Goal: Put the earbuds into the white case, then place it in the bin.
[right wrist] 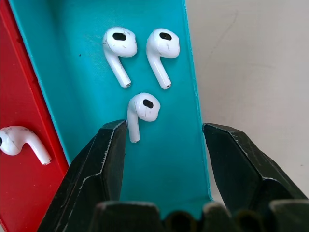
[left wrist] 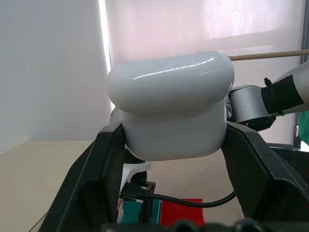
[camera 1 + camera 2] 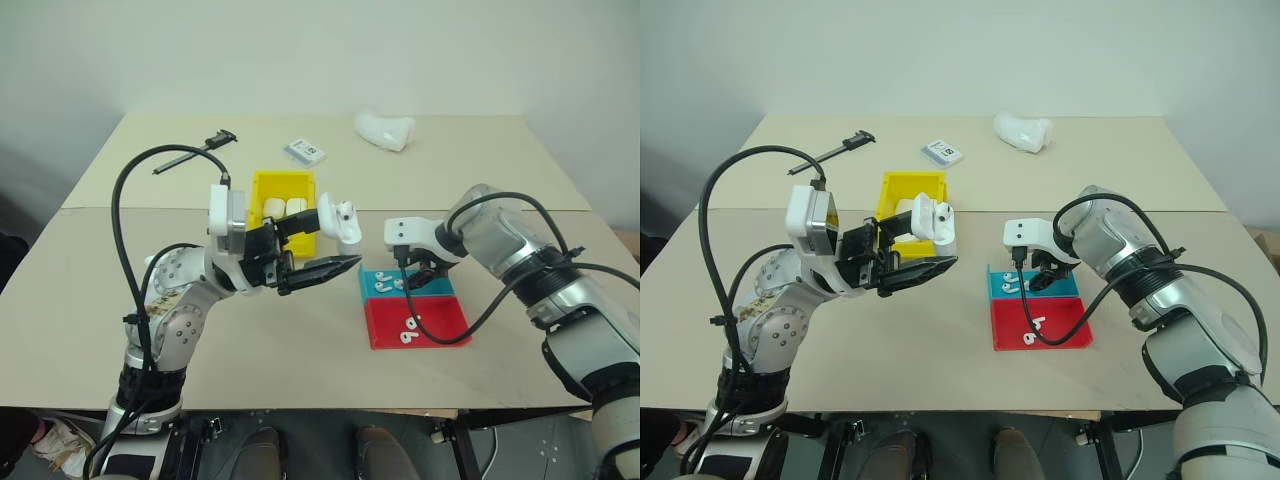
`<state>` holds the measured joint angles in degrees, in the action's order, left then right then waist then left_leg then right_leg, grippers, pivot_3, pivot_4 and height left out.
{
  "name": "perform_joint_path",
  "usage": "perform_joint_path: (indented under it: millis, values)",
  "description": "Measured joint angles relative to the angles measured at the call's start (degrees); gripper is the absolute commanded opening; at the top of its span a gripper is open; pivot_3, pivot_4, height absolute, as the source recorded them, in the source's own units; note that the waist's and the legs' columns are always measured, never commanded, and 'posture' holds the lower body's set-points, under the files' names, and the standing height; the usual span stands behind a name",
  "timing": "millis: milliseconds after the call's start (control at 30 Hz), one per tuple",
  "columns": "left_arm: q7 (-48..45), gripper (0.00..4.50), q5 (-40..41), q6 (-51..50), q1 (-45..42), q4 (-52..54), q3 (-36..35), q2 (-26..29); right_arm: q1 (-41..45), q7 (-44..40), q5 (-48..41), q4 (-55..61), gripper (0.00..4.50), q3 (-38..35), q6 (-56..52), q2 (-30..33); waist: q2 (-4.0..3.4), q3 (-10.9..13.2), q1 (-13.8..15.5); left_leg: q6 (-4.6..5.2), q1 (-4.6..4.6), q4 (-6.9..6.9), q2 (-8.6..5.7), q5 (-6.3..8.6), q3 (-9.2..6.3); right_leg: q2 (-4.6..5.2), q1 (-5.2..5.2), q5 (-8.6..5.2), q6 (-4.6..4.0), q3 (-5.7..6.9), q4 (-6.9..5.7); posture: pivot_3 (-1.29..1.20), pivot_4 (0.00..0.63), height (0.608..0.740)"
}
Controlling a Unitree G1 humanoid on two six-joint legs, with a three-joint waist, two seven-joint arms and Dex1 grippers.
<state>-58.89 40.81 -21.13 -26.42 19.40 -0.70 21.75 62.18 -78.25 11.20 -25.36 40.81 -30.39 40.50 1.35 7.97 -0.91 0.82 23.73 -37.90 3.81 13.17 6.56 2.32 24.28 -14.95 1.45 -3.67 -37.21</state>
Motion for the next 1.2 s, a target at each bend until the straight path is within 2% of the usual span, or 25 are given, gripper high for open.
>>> perform_joint_path:
  millis: [567, 667, 767, 800, 833, 867, 1200]
  values:
    - [1.0, 2.78, -0.1, 0.0, 0.0, 1.2, 0.6, -0.2, -2.2, -1.0, 1.5, 0.1, 3.01, -1.6, 0.0, -2.0, 0.00, 0.0, 0.1, -0.01, -0.01, 0.00, 0.00, -0.01, 0.00, 0.00, -0.02, 0.00, 0.00, 0.00, 0.00, 0.00, 0.150, 0.740]
    - [1.6, 2.78, -0.1, -0.2, 0.0, 1.6, 0.7, -0.2, -2.4, -1.1, 1.7, 0.1, 2.42, -1.9, 0.0, -2.3, -0.01, 0.0, 0.1, -0.01, -0.04, 0.00, -0.01, -0.01, 0.00, 0.00, -0.05, 0.00, 0.00, 0.00, -0.01, 0.00, 0.150, 0.740]
    - [2.0, 2.78, 0.1, -0.3, 0.0, 2.4, 0.7, -0.2, -2.7, -1.1, 2.2, 0.1, 1.37, -2.3, 0.3, -2.3, -0.01, 0.0, 0.1, -0.01, -0.12, 0.00, -0.01, -0.01, 0.00, 0.00, -0.11, 0.00, 0.00, 0.00, -0.01, 0.00, 0.150, 0.740]
    - [2.1, 2.78, 0.1, -0.3, 0.1, 2.4, 0.7, -0.2, -2.8, -1.2, 2.2, 0.2, 0.90, -2.4, 0.4, -2.3, -0.01, 0.0, 0.1, -0.01, -0.14, 0.00, -0.01, -0.01, 0.00, 0.00, -0.13, 0.00, 0.00, 0.00, -0.01, 0.00, 0.150, 0.740]
    - [2.2, 2.78, 0.1, -0.4, 0.1, 2.4, 0.7, -0.2, -2.9, -1.3, 2.3, 0.3, 0.71, -2.6, 0.5, -2.3, -0.01, 0.0, 0.1, -0.01, -0.15, 0.00, -0.01, -0.01, 0.00, 0.00, -0.14, 0.00, 0.00, 0.00, -0.01, 0.00, 0.150, 0.740]
    - [2.2, 2.78, 0.1, -0.4, 0.2, 2.4, 0.7, -0.1, -3.0, -1.3, 2.4, 0.3, 0.61, -2.7, 0.5, -2.4, -0.01, 0.0, 0.1, -0.01, -0.17, 0.00, -0.01, 0.00, 0.01, 0.00, -0.15, 0.00, 0.00, 0.00, -0.01, 0.00, 0.150, 0.740]
    - [2.4, 2.78, 1.6, -0.5, 0.2, 2.6, 0.7, 0.3, -5.0, -1.5, 3.1, 2.4, 0.61, -5.8, -2.3, -2.7, -0.02, 0.0, 0.1, -0.01, -0.25, 0.00, 0.00, 0.00, 0.01, 0.00, -0.22, 0.00, 0.00, 0.00, -0.02, 0.00, 0.150, 0.740]
